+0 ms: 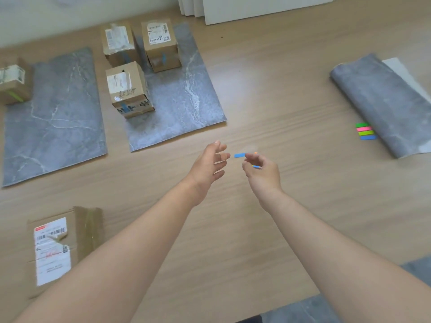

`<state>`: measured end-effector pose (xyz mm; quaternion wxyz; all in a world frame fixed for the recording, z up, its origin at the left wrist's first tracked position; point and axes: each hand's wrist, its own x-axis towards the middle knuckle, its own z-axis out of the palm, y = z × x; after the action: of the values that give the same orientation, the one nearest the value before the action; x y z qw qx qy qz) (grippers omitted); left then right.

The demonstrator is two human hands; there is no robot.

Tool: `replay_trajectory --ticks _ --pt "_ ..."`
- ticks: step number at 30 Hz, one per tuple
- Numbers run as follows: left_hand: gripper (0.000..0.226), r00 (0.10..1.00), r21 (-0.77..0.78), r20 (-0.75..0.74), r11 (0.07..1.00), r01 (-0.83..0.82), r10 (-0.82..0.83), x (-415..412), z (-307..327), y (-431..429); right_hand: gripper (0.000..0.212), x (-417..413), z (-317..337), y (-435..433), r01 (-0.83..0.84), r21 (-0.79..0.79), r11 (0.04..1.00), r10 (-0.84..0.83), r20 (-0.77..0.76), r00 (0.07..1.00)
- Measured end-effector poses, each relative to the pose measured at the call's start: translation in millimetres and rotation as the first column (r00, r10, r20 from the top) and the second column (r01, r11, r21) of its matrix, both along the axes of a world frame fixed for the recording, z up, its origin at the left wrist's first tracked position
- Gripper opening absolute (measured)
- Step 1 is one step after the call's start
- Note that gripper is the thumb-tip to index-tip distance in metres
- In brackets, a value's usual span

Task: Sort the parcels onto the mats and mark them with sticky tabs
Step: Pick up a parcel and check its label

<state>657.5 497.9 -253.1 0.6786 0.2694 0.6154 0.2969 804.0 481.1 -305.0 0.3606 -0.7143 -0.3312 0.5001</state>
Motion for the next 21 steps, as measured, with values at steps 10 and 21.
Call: replay_trajectory --ticks 10,21 --pt "0.045 0.999 -0.072 -0.043 0.997 -0.012 0.009 3 -43 33 0.018 9 -52 61 -0.202 -0.025 0.979 0.199 0.331 0.922" --pt "0.046 1.0 -0.092 -0.008 0.996 -0.017 0.016 -5 -60 64 0.029 5 -76 86 -0.189 -0.103 0.977 0.215 0.427 0.878"
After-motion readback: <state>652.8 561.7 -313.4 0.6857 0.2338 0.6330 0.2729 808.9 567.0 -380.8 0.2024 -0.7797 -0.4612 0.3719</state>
